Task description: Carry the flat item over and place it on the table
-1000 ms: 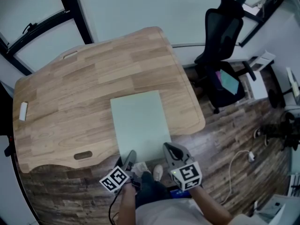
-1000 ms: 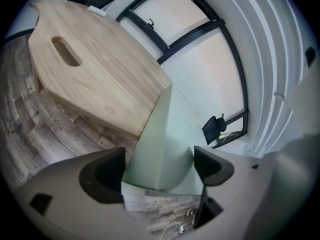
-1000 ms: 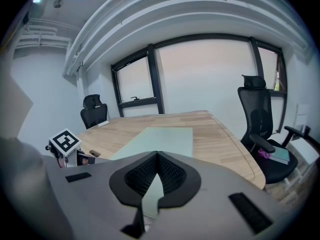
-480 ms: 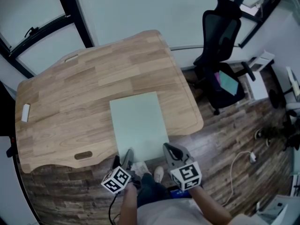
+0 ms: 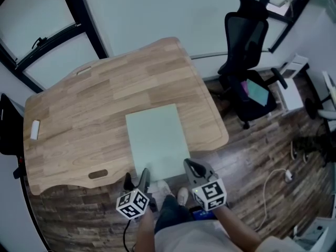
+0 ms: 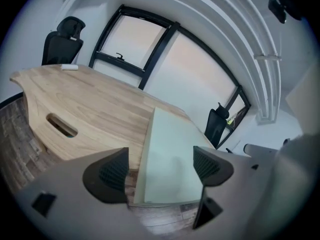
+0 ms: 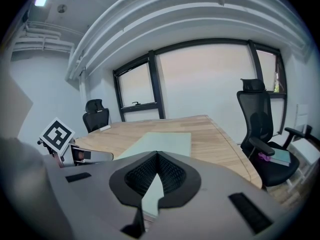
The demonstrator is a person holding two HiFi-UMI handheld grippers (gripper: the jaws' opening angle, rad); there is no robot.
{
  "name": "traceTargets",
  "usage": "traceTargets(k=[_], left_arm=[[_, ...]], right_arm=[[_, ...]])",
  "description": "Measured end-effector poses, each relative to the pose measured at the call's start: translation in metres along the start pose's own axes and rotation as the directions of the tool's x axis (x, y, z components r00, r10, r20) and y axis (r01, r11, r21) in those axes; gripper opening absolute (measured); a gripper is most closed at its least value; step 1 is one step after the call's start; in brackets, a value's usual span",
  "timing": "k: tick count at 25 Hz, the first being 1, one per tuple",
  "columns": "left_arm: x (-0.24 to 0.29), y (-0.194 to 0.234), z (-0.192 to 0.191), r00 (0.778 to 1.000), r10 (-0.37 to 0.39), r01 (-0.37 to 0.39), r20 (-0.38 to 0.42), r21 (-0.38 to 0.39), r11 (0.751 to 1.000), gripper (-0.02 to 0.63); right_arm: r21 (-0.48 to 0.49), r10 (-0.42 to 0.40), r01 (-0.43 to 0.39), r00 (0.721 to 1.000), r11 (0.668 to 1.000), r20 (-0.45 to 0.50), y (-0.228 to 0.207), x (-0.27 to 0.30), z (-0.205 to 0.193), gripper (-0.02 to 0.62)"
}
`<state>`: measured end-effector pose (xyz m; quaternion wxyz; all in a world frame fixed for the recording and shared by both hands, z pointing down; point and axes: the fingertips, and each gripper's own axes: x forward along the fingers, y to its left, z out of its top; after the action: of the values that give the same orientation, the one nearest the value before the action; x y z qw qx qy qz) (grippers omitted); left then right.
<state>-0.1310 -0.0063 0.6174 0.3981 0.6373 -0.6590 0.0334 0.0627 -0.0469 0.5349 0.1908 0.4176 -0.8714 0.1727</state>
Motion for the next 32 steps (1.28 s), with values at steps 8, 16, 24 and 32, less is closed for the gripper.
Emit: traceTargets(k=[8, 16, 24, 32], left_arm=[[-0.015, -0.019, 0.031, 0.997, -0.016, 0.001, 0.074, 0.206, 0.979, 0.274], [-0.024, -0.033, 0.052, 0.992, -0.018, -0.026, 0.122, 0.351, 0.936, 0.000], [-0.028, -0.050, 0.070, 0.986, -0.105, 0.052, 0.132, 0.357, 0.933, 0.000], [-0.038, -0.071, 0.096, 0.966, -0.103, -0.032, 0.238, 0.502, 0.864, 0.000]], right_arm=[[0.000, -0.007, 0.007, 1.000, 1.000, 0.016, 0.003, -0.005, 0.000, -0.008], [0.003, -0.021, 0.021, 0.998, 1.000, 0.053, 0.008, -0.014, 0.013, -0.008], [-0.003, -0.032, 0.033, 0.997, 0.999, 0.075, 0.010, -0.017, 0.021, -0.008], [-0.019, -0.073, 0.076, 0.992, 0.997, 0.102, -0.001, -0.021, 0.032, -0.008]])
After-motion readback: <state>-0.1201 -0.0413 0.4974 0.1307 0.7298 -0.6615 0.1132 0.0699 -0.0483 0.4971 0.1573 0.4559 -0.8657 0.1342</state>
